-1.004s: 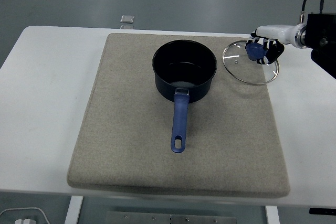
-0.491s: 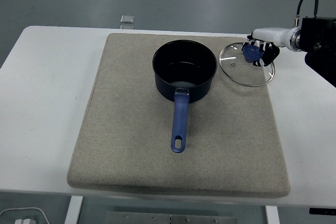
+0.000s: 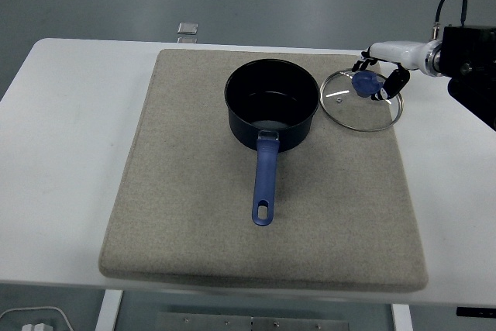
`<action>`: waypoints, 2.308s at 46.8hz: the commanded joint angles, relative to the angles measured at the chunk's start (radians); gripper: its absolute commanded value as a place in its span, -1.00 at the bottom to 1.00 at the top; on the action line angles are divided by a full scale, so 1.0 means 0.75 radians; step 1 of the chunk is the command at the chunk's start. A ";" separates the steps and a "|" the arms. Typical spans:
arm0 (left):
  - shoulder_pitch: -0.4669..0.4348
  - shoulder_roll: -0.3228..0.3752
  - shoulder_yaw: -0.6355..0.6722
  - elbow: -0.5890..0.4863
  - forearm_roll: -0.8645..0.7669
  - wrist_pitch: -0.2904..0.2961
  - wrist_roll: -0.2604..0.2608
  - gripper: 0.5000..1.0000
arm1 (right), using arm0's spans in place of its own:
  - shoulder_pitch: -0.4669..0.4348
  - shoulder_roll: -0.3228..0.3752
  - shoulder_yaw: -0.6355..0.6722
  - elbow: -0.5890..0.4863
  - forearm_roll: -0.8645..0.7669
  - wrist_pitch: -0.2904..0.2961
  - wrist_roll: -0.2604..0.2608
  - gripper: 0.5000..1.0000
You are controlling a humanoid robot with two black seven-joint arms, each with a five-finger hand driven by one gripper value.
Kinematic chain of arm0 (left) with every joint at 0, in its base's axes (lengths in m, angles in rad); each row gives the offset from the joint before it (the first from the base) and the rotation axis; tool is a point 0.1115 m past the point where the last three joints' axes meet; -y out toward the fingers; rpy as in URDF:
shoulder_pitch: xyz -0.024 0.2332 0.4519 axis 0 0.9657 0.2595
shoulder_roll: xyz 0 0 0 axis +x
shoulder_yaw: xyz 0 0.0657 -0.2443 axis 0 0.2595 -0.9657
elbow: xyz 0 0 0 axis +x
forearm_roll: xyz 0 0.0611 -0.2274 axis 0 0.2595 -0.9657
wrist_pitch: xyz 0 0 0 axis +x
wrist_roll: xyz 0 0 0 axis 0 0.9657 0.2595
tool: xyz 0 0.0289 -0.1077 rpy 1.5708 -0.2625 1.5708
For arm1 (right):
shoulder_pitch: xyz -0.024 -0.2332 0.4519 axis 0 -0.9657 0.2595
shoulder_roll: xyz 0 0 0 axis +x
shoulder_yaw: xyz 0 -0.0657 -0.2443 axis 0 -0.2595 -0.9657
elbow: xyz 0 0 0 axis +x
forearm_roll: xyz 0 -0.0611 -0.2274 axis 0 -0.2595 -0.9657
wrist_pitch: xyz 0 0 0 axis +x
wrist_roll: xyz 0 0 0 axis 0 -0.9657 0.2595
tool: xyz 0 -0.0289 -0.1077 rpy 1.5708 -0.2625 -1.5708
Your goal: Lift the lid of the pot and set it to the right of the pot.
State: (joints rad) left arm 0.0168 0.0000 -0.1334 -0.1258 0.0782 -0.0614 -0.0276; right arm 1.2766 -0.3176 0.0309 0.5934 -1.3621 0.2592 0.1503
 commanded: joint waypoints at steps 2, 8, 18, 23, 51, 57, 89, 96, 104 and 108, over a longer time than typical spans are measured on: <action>0.000 0.000 0.000 0.000 0.000 0.000 0.000 1.00 | 0.010 0.000 0.000 0.004 0.000 0.004 0.006 0.44; 0.000 0.000 0.000 0.000 0.000 0.000 0.000 1.00 | 0.018 -0.006 0.006 0.006 0.018 0.000 0.008 0.62; 0.000 0.000 0.000 0.000 0.000 0.000 0.000 1.00 | 0.040 -0.020 0.022 0.008 0.290 0.016 0.008 0.63; 0.000 0.000 0.000 0.000 0.000 0.000 0.000 1.00 | 0.047 -0.022 0.022 0.008 0.458 0.016 0.008 0.62; 0.000 0.000 0.000 0.000 0.000 0.000 0.000 1.00 | 0.022 -0.016 0.131 0.004 1.374 0.037 0.006 0.62; 0.000 0.000 0.000 0.000 0.000 0.000 0.000 1.00 | 0.000 -0.014 0.157 0.000 1.542 0.067 0.004 0.62; 0.000 0.000 0.000 0.000 0.000 0.000 0.000 1.00 | -0.150 0.067 0.243 -0.051 2.207 0.113 -0.010 0.63; 0.000 0.000 0.000 0.000 0.000 0.000 0.000 1.00 | -0.166 0.084 0.245 -0.073 2.207 0.100 0.002 0.64; 0.000 0.000 0.000 0.000 0.000 0.000 0.000 1.00 | -0.180 0.088 0.245 -0.090 2.207 0.100 0.004 0.65; 0.000 0.000 0.000 0.000 0.000 0.000 0.000 1.00 | -0.180 0.090 0.243 -0.090 2.207 0.108 0.004 0.65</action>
State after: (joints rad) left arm 0.0168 0.0000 -0.1335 -0.1258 0.0782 -0.0614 -0.0275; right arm 1.1414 -0.2511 0.2148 0.5262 0.2931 0.3360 0.1534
